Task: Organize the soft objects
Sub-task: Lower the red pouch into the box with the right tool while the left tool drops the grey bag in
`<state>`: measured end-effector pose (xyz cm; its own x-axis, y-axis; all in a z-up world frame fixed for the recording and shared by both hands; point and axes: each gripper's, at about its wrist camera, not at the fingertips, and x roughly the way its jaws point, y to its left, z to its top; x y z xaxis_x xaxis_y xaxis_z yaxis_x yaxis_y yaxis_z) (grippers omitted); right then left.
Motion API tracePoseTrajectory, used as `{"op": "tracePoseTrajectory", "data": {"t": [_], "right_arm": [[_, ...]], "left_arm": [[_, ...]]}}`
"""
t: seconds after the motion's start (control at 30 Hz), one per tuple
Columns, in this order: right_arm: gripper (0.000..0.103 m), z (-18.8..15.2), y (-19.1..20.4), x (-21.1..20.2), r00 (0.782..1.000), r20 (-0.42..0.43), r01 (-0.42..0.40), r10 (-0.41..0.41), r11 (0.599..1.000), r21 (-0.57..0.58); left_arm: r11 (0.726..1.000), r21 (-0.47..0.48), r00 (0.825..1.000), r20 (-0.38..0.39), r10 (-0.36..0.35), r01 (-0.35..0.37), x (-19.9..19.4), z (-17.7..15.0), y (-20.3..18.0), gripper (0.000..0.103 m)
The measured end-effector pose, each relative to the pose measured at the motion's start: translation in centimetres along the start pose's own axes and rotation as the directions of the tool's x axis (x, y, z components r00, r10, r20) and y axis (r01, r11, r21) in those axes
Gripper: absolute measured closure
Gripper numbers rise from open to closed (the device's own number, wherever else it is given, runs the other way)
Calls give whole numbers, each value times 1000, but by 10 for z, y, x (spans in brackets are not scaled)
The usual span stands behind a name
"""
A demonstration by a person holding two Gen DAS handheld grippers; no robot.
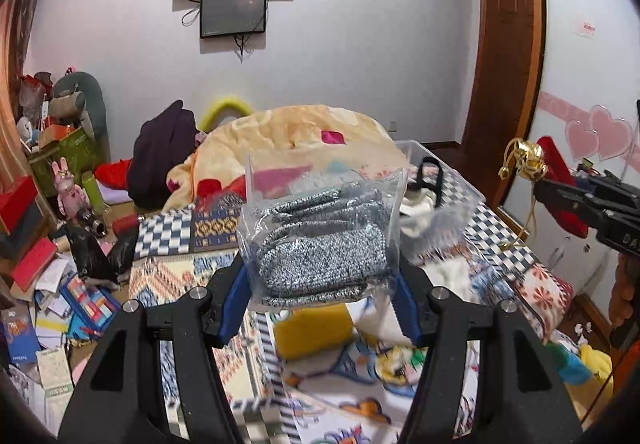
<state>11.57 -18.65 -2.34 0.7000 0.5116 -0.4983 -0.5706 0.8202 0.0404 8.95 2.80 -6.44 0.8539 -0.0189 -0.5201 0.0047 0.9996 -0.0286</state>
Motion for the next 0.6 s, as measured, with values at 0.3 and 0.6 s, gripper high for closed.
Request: {"op": "tracePoseTrajectory", "data": {"t": [0.3, 0.6], "right_arm": [[75, 31, 3, 28, 998, 58, -11, 11, 1000, 4], [74, 39, -1, 64, 1000, 18, -16, 16, 999, 43]], "left_arm": [[1000, -22, 1000, -9, -2, 2, 37, 26, 3, 42], [999, -41, 999, -51, 9, -11, 78, 41, 2, 42]]}}
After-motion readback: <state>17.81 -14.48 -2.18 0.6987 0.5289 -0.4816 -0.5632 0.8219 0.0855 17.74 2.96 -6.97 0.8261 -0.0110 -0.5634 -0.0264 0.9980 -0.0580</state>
